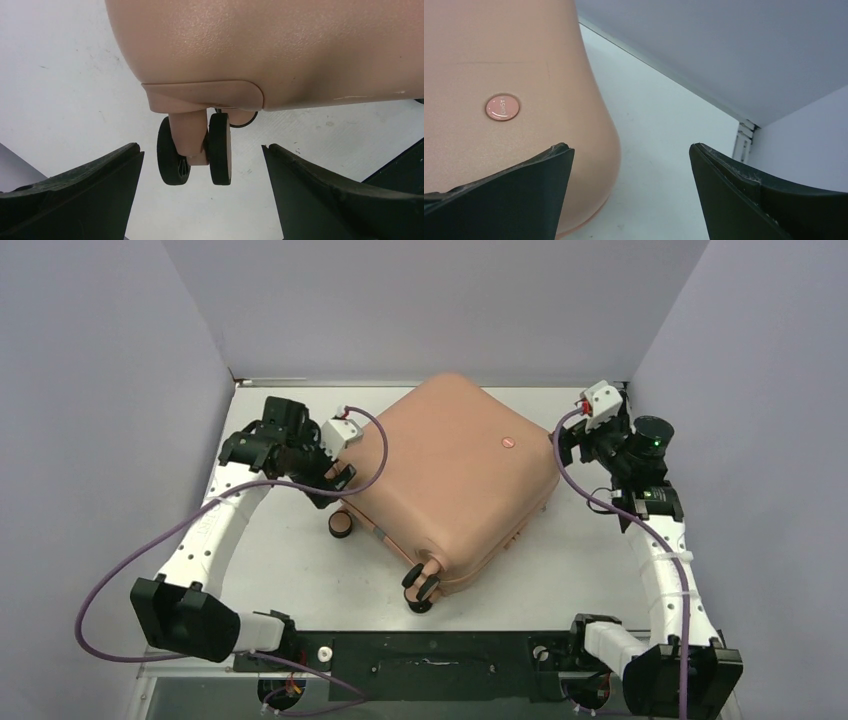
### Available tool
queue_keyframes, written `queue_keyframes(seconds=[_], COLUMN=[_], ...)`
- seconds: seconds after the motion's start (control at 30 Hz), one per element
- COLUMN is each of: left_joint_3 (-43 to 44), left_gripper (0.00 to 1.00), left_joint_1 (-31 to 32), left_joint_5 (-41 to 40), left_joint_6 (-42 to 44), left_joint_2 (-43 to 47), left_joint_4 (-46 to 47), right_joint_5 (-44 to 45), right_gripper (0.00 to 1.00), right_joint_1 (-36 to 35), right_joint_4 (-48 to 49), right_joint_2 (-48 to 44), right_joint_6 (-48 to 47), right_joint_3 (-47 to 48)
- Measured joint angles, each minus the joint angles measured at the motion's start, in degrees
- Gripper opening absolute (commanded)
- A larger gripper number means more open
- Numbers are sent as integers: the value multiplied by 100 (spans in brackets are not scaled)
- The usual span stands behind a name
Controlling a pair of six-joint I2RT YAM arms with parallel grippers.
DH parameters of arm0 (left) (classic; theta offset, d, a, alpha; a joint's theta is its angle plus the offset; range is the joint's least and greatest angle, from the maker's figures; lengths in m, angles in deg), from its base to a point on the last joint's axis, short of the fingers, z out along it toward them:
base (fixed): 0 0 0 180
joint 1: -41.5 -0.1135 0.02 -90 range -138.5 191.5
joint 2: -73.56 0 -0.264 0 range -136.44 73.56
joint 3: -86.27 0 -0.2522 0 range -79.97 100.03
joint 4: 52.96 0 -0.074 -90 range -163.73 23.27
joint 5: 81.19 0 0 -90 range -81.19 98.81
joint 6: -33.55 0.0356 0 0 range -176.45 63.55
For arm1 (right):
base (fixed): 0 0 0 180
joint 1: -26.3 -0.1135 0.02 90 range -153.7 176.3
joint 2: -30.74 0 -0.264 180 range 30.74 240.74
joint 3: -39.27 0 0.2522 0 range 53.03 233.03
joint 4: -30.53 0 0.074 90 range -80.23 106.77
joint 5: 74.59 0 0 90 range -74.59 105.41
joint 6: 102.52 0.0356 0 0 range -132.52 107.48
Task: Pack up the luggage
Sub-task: Zip the luggage at the center of the board.
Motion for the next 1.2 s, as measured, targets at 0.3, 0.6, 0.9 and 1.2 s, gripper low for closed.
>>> queue_keyframes(seconds=[0.3, 0.6, 0.9, 1.2], left_joint_3=[-63, -138, -138, 280], left_gripper=[99, 14, 0, 0], left_joint_1=[151, 153, 96, -358], left_joint_5=[-254, -293, -273, 304], left_joint_6=[37, -39, -190, -326], left_joint_2=[-404, -804, -833, -1309], left_joint_4=[201, 286, 317, 343], right_joint_5=[-299, -481, -855, -1526], right_gripper=[92, 95, 93, 82], right_joint_1=[522, 575, 789, 793], right_joint_4=[-1405, -2761, -3121, -1585], right_joint_2=[-350, -804, -754, 304], right_joint_6=[-531, -1768, -2656, -2472], right_joint_3=[221, -122, -1062, -1766])
